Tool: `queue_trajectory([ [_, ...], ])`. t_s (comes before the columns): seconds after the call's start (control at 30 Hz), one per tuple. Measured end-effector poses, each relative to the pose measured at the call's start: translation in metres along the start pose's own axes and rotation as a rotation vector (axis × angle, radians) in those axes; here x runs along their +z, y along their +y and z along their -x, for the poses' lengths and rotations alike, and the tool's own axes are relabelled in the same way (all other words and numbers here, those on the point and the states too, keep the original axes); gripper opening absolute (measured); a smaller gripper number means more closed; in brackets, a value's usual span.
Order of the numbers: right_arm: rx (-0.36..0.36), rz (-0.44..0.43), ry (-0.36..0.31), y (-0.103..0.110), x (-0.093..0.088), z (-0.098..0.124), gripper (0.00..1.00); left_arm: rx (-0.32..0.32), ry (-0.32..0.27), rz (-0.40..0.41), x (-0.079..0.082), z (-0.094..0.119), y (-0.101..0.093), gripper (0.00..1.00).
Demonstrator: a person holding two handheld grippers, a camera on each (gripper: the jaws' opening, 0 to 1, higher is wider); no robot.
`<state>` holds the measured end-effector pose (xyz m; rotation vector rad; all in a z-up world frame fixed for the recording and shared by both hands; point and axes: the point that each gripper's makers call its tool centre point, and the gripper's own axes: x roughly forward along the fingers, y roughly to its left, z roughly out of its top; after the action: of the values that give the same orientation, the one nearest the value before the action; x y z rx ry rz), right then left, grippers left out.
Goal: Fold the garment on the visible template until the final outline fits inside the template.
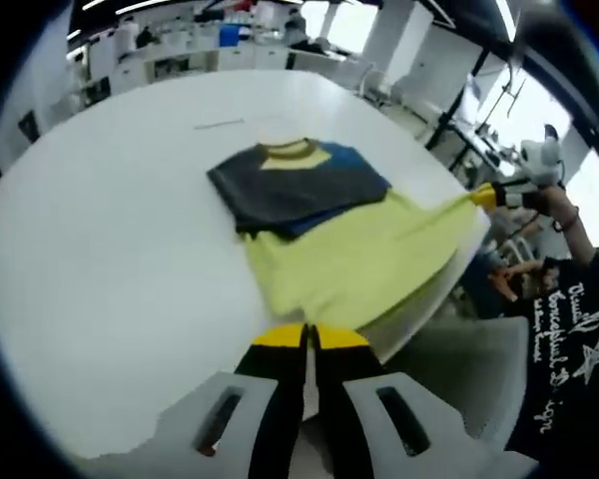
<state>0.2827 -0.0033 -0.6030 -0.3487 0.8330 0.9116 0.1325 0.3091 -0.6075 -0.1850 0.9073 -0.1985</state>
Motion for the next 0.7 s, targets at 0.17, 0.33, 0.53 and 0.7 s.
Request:
queue_trajectory([
  [0.17,-0.009,0.023,-0.019,-0.003,0.016,0.002,0.00,0.009,-0.036,-0.015,0.021,0.002,0.003,0.00],
  [0.33,-0.019,0.044,-0.039,-0.008,0.031,0.003,0.00,0.014,-0.062,-0.031,0.037,0.004,0.005,0.00],
  [0.53,-0.030,0.063,-0.064,-0.016,0.050,0.004,0.00,0.018,-0.094,-0.041,0.056,0.007,0.009,0.00],
  [0.7,-0.039,0.076,-0.086,-0.024,0.064,0.003,0.00,0.026,-0.120,-0.049,0.073,0.008,0.013,0.00],
])
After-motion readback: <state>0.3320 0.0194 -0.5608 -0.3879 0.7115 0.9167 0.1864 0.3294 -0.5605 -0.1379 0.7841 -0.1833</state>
